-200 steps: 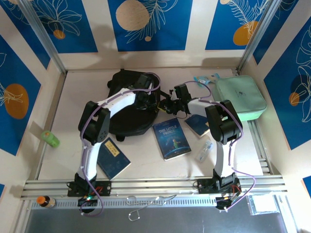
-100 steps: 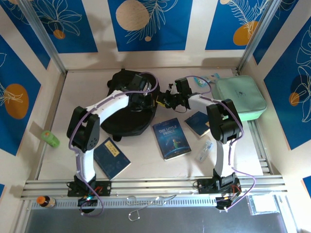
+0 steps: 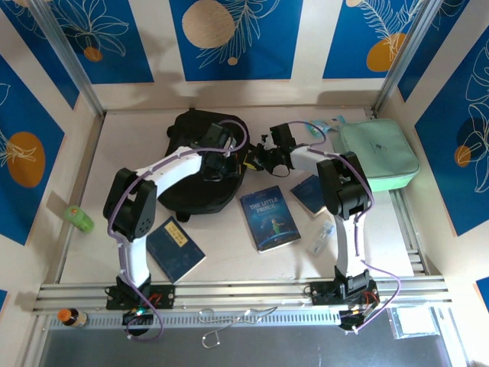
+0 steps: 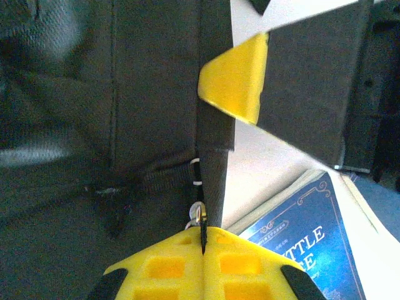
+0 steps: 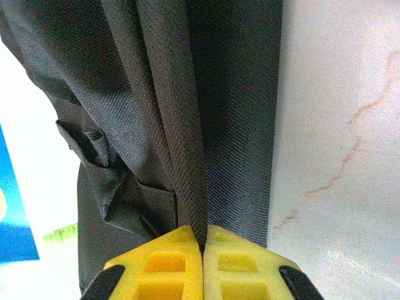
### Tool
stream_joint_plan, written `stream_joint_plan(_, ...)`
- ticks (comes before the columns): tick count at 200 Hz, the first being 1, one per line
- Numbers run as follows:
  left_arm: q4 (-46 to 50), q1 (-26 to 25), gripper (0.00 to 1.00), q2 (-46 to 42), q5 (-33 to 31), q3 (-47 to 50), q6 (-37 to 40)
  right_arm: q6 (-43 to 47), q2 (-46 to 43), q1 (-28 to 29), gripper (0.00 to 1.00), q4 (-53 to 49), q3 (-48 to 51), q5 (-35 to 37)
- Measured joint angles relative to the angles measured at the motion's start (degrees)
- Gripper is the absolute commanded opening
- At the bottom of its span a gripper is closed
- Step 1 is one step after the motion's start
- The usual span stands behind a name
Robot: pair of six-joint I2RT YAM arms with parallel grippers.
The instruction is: Pack the student bag
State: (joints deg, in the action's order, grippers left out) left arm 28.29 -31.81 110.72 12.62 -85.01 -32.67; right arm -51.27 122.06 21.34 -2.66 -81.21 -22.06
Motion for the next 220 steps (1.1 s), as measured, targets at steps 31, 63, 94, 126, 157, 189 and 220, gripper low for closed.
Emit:
stream_joint_plan(31, -0.28, 0.00, 0.00, -4.66, 1.05, 4.85, 0.02, -0.04, 0.04, -0.02, 0.03, 0.00, -0.74, 1.40)
stream_joint_plan(63, -0.02, -0.02, 0.00, -10.67, 1.25, 10.88, 0.24, -0.02, 0.04, -0.11, 0.03, 0.02, -1.22, 2.40)
stream_joint_plan(94, 1.53, -0.04, 0.00, -12.66, -0.17, 13.77, 1.57, 0.02, 0.79, -0.50, 0.03, -0.11, -2.47, 2.49)
stream_joint_plan(126, 6.67, 0.09, 0.00, -13.57, -2.93, 13.90, 6.40, 1.36, 2.75, -1.79, 0.03, -0.59, -5.57, 3.23)
stream_joint_plan(157, 12.15, 0.17, 0.00, -13.62, -4.68, 10.75, 12.04, 3.30, 5.70, -3.28, 0.04, -3.13, -11.82, 4.26)
stream_joint_plan(189, 14.99, 0.20, 0.00, -13.62, -6.36, 8.28, 16.31, 4.17, 6.12, -3.78, 0.27, -4.76, -14.16, 5.01)
stream_joint_plan(220, 15.82, 0.13, 0.00, -12.96, -4.59, 5.77, 17.81, 2.36, 4.15, -3.91, 0.48, -5.38, -12.13, 5.22)
